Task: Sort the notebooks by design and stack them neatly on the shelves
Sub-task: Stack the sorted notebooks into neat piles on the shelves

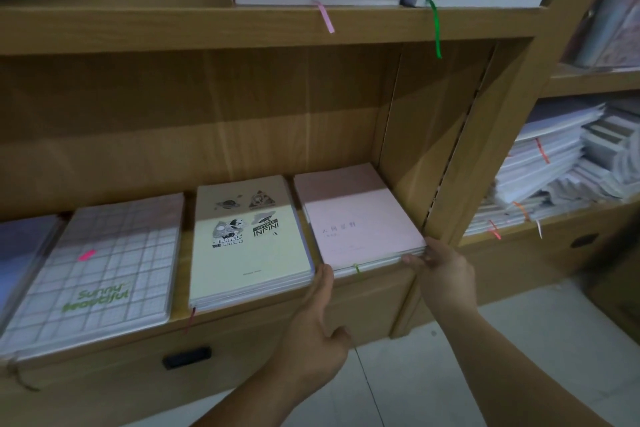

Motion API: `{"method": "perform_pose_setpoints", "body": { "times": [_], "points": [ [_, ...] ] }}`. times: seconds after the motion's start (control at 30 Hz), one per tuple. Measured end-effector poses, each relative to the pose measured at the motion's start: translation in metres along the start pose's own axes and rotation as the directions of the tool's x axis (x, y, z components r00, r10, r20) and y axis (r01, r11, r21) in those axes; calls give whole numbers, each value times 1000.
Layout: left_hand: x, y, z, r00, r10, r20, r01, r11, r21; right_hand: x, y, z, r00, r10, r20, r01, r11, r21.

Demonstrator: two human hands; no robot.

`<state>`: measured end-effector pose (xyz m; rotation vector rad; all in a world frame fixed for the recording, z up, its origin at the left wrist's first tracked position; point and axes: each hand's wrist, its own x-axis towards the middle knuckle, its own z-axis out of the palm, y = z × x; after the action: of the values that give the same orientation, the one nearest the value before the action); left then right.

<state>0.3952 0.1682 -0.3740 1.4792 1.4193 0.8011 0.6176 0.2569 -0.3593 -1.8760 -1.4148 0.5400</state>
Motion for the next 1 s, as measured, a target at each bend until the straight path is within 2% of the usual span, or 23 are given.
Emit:
{"method": "perform_pose_setpoints", "body": {
  "times": [0.07,0.17,0.23,0.3,0.37,0.47,0.57,0.73,0.9,1.0],
  "points": [
    [-3,0,-1,999,2,-49,-2,1000,-4,-2,-1,-2,999,32,11,-32,999,-34],
    [-16,4,-4,992,-80,-101,74,995,-67,-10,-9,-15,998,41,-43,-46,989,-142],
    [-30,5,-8,989,-84,-121,85,996,-3,-18,-21,-27,998,-16,-68,-1,970,-242],
    [-45,0,-21,985,-46,-164,57,997,58,-29,-41,-36,997,-67,-24,60,968,-242],
    [-62,-4,-41,985,-41,-167,55,995,80,-47,-71,-36,978,-121,168,166,944,-285],
    [-92,12,-82,977,-8,-212,21,998,62,-89,-125,-17,855,-146,498,353,867,-351],
    [-125,23,-123,962,28,-270,-20,999,32,-138,-178,8,754,-198,626,480,817,-320],
    [-202,31,-195,945,24,-327,-5,998,57,-211,-251,27,675,-360,644,670,665,-330],
    [-260,53,-280,881,58,-470,12,989,146,-252,-334,17,592,-517,618,749,636,-185],
    [-277,87,-322,823,170,-542,-56,974,221,-261,-401,-4,529,-667,524,811,580,-80]
  ]
}}
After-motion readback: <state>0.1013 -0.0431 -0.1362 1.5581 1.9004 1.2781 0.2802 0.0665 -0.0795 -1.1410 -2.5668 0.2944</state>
